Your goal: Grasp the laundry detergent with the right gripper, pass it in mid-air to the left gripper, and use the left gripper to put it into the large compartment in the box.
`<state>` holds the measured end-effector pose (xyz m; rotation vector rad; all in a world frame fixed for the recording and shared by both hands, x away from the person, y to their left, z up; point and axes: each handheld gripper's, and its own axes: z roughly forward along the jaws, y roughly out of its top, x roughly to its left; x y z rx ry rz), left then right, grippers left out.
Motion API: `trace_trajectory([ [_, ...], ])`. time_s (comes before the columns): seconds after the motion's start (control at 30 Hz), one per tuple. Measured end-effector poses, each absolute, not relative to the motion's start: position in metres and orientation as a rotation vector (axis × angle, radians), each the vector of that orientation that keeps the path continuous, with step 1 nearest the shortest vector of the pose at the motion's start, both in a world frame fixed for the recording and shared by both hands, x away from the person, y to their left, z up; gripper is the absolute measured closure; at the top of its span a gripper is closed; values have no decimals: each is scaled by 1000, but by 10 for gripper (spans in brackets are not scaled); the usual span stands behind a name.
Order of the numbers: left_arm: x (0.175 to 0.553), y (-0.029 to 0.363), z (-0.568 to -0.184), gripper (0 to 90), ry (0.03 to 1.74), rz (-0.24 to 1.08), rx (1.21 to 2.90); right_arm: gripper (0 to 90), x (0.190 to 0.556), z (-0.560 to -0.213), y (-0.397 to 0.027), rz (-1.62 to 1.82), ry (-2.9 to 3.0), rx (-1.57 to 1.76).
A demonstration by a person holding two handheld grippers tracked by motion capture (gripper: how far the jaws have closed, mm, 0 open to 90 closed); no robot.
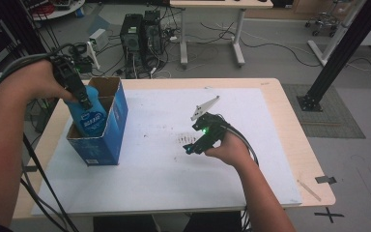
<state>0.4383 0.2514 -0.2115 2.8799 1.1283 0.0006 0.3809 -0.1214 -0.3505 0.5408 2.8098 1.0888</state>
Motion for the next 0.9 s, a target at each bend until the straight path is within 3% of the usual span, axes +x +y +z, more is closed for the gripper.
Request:
trace_trajectory([
  [0.43,441,250,-263,380,970,-20,2960,126,380,-351,-120,1092,2813,540],
  [0.9,442,253,-292,380,926,-57,2966,126,381,-354,-118,1097,2815,543],
])
